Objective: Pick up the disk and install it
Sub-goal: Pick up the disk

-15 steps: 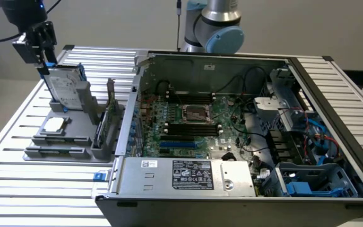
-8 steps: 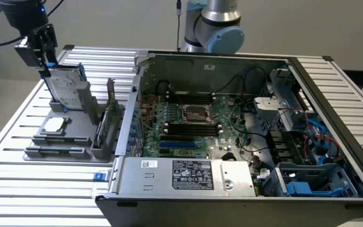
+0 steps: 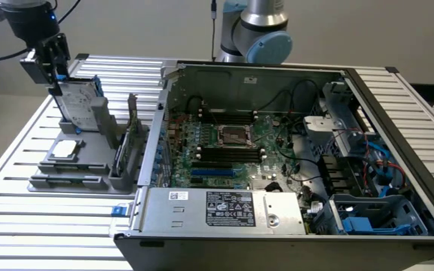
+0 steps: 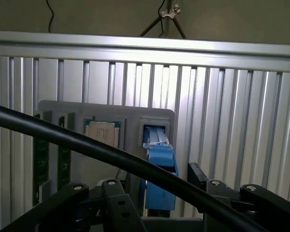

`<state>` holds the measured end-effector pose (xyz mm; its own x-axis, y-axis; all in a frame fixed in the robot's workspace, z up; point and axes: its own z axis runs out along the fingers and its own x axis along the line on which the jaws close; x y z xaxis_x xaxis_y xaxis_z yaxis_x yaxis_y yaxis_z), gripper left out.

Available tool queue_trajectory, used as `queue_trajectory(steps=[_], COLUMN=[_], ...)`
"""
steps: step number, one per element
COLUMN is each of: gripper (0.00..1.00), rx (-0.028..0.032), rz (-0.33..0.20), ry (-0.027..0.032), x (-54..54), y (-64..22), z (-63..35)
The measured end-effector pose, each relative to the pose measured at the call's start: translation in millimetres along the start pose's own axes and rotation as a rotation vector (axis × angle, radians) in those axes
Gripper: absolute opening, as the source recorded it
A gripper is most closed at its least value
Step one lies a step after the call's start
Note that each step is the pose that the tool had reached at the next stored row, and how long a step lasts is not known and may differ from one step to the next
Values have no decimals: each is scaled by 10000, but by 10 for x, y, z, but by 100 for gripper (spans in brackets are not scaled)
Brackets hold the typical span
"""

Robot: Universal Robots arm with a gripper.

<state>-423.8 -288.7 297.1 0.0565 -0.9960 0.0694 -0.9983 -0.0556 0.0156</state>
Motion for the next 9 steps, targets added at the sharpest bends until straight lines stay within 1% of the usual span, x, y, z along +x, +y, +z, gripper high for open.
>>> queue_trajectory(steps=[3, 9], gripper=[60, 60], rx=[-1, 5], rz=[12, 51], ry=[-22, -128], x=[-1, 0], y=[4, 17], z=[12, 38])
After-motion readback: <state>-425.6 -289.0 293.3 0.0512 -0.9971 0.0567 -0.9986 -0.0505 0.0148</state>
